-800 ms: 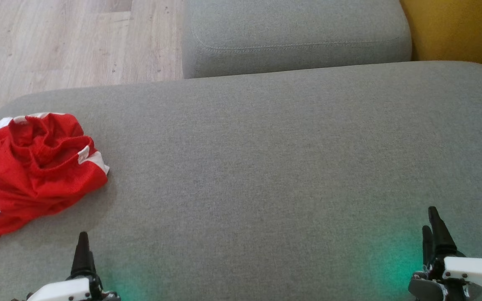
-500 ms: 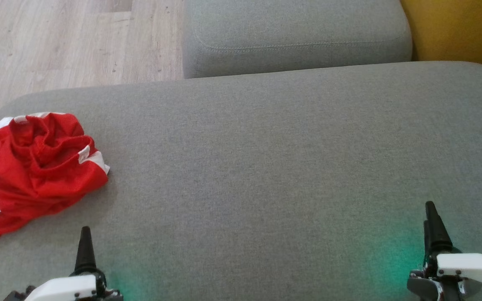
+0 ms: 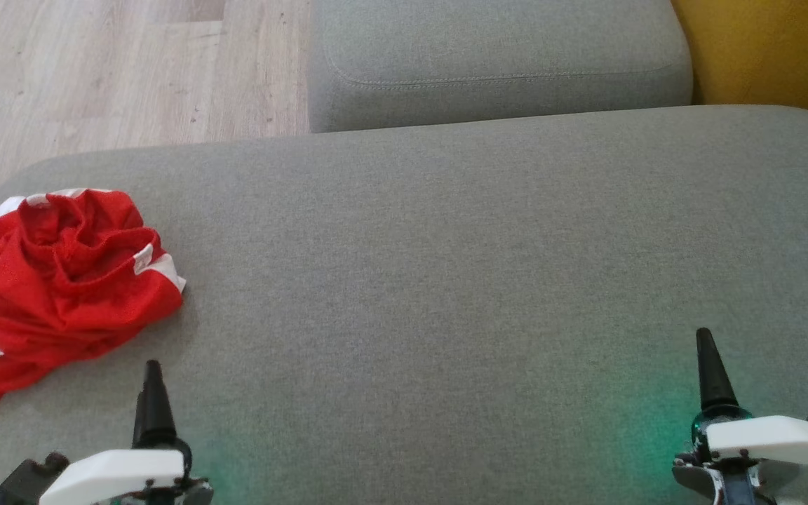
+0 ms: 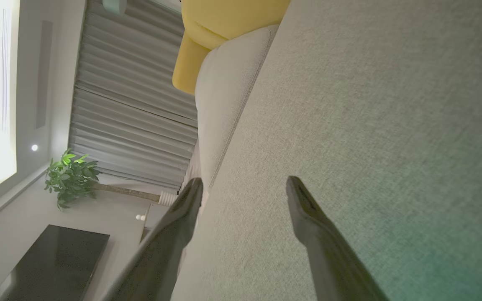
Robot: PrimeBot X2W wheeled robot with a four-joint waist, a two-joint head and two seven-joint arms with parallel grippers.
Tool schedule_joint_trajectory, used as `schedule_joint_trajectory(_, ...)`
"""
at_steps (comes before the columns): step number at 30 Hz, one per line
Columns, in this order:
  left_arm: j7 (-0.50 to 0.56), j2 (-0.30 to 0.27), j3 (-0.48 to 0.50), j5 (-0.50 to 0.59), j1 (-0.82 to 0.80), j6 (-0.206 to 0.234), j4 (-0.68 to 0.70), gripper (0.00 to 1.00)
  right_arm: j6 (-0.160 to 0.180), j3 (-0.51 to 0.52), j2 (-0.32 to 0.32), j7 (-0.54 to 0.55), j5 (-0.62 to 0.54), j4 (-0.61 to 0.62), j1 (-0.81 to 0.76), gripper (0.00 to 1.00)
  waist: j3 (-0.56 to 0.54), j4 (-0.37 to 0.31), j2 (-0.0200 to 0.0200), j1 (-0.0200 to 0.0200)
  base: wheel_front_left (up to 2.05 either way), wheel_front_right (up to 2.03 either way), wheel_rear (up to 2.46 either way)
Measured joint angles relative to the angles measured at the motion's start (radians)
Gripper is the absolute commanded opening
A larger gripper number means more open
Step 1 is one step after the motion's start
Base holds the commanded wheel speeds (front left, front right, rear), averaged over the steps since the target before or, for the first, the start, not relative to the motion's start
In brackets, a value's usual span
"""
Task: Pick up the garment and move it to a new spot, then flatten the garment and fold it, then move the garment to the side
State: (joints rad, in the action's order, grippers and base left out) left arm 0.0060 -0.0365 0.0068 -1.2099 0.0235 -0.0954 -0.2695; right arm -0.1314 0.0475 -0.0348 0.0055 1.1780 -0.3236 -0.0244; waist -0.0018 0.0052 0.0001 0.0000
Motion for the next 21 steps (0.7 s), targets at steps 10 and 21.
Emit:
schedule_joint_trajectory(10,-0.03,0.0,-0.033,0.143,0.0,0.017,0.022,1.0,0.0,-0.02,0.0,-0.029,-0.125,0.008,0.0,1.0,-0.006,-0.001,0.0,0.0,0.0,0.0,0.0)
schedule_joint_trajectory(21,-0.061,0.0,-0.056,0.284,0.0,0.034,0.046,1.0,0.0,-0.054,0.0,-0.06,-0.267,0.026,0.0,1.0,-0.011,0.002,0.0,0.0,0.0,0.0,0.0)
